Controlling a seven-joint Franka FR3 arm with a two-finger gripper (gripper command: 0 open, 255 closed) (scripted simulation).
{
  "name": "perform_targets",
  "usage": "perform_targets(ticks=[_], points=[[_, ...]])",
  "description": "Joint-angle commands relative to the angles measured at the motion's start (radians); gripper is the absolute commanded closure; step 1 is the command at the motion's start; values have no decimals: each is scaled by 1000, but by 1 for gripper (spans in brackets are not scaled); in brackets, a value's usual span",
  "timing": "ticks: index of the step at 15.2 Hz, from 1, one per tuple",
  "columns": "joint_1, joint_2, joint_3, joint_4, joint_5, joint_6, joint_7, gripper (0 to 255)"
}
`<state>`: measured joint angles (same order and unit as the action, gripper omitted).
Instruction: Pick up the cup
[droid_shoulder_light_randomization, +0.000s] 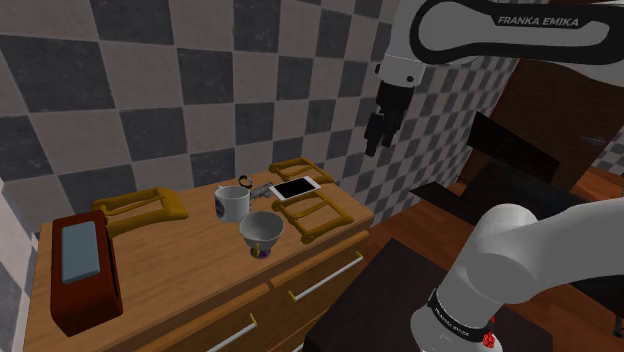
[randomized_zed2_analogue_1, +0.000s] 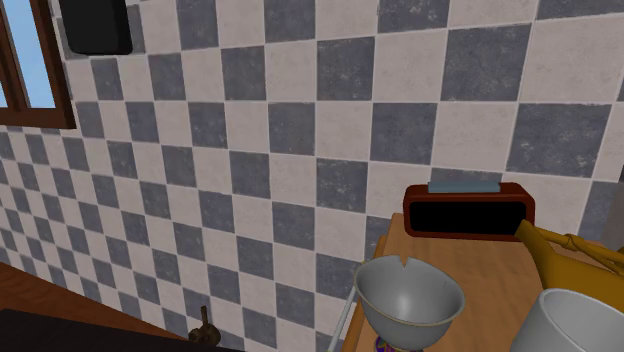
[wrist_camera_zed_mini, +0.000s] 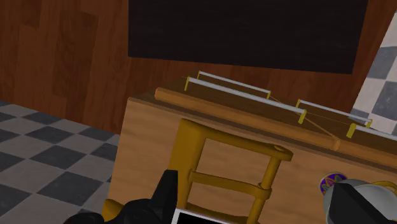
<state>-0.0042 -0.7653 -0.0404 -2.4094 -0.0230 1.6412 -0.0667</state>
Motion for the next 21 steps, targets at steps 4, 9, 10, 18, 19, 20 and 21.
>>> perform_targets(ticks=[4,9,10,18,19,20,21], points=[[27,33,64,-33,13,81,49,0],[66,119,172,-64,22,216,135,0],[73,141,194,-66,22,243,153,0],[97,361,372,-37,-39,442,323,0],[96,394,395,-27,-56,463,349,0],[95,428,417,-15,-76,483,376,0],[93,464,439,-3,-98,502,405,0]])
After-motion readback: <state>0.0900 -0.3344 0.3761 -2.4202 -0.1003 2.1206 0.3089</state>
